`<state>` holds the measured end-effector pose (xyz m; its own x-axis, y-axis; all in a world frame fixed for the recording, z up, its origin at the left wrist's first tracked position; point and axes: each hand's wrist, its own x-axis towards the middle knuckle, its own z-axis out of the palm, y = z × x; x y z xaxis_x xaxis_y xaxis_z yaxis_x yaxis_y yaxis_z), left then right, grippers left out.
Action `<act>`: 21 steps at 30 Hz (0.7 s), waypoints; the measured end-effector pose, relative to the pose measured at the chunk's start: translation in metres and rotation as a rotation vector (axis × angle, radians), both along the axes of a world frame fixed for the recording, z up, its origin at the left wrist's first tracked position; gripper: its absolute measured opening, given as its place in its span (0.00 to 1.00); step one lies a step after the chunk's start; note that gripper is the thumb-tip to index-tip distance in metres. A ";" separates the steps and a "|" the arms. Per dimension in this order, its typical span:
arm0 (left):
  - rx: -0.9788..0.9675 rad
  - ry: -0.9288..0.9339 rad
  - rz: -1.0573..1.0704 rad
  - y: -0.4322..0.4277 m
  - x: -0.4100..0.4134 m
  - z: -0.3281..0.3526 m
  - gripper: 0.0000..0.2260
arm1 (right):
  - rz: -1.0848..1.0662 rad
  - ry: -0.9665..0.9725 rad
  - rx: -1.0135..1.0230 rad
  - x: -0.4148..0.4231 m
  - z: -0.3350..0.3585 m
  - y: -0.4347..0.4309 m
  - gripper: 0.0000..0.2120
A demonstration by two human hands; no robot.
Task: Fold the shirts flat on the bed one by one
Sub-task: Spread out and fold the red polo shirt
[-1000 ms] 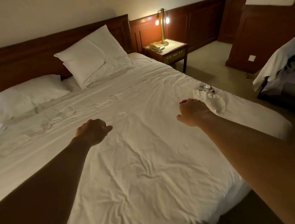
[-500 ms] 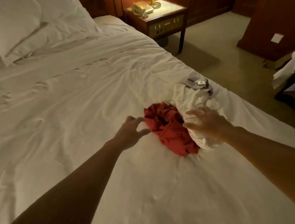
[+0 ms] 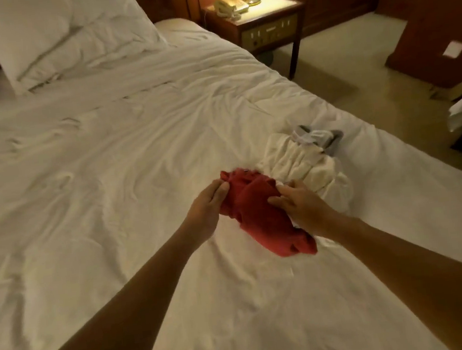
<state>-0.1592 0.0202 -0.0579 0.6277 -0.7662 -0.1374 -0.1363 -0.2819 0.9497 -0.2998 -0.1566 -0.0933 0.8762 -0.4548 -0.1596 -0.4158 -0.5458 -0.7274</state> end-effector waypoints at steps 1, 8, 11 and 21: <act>-0.025 0.007 0.015 0.020 0.003 0.016 0.17 | 0.006 -0.046 0.021 0.000 0.013 0.019 0.07; 0.060 -0.114 -0.170 0.182 0.021 0.112 0.12 | 0.199 0.012 -0.068 -0.022 0.091 0.143 0.20; 0.311 -0.218 -0.290 0.250 0.016 0.094 0.05 | 0.332 0.321 -0.122 -0.024 0.095 0.172 0.28; 0.471 -0.227 -0.041 0.270 -0.017 -0.038 0.20 | 0.388 0.264 -0.351 0.055 0.019 0.247 0.28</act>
